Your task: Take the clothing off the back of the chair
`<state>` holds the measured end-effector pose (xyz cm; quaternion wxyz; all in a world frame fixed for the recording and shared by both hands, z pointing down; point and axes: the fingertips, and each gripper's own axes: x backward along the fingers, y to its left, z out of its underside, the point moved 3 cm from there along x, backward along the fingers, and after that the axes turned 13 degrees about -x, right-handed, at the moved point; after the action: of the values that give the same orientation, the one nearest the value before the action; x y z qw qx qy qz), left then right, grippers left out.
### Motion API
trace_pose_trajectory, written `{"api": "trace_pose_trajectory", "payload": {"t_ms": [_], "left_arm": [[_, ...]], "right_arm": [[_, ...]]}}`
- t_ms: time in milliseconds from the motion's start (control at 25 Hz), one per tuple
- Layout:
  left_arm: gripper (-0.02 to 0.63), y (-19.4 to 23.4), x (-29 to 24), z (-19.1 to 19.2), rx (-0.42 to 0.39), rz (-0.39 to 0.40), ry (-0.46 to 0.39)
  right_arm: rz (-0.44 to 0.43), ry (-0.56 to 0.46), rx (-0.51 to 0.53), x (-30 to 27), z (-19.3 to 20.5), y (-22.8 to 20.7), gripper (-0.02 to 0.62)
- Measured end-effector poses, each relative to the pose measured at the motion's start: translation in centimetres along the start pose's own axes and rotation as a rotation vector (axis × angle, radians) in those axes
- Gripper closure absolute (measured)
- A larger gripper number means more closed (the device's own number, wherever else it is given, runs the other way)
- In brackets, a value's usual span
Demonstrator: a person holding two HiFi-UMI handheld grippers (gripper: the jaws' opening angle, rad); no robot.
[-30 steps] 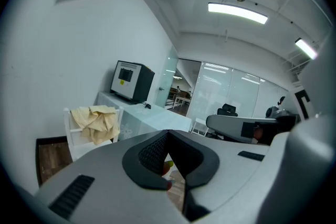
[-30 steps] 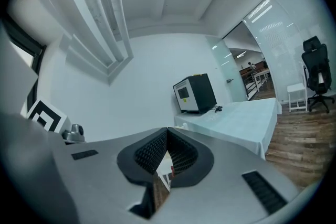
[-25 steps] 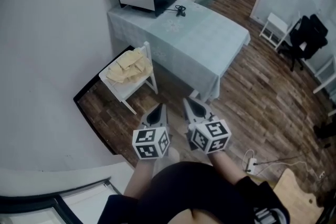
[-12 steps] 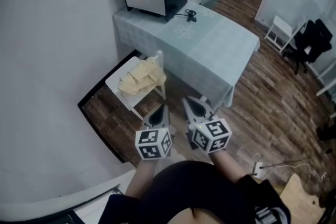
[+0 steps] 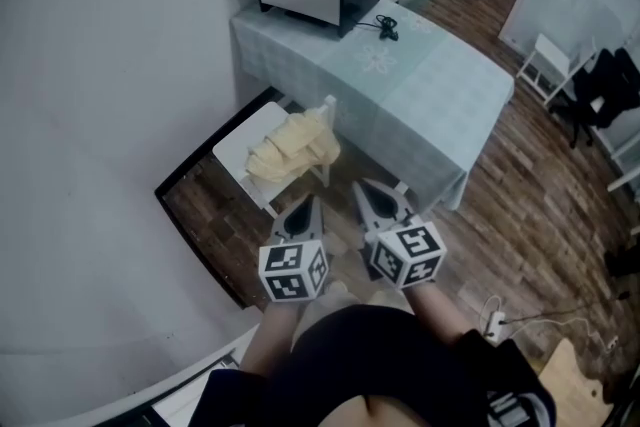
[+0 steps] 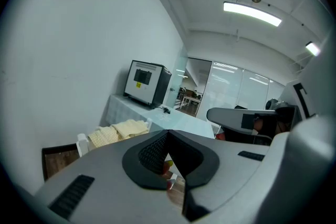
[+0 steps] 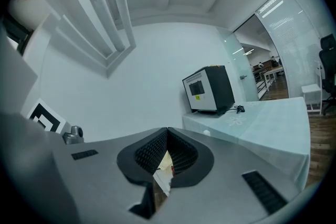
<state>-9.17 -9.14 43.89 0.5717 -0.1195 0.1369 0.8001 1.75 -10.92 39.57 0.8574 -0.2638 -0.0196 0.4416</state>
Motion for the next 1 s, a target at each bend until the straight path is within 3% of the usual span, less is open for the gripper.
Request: {"api": "trace_pose_trajectory", "payload": {"t_ms": [440,1000], "left_arm": [[0.611,3.8,-0.9,1.3,0.027,-0.093,0.016],[0.611,9.1,-5.0,2.2,0.103,-0.285,0.029]], "right_arm": [[-0.058,0.044,0.038,-3.9,0.5,-0.4,0.583],[-0.183,0.161,0.125,-12.7,0.3,-2.8,0.583]]}}
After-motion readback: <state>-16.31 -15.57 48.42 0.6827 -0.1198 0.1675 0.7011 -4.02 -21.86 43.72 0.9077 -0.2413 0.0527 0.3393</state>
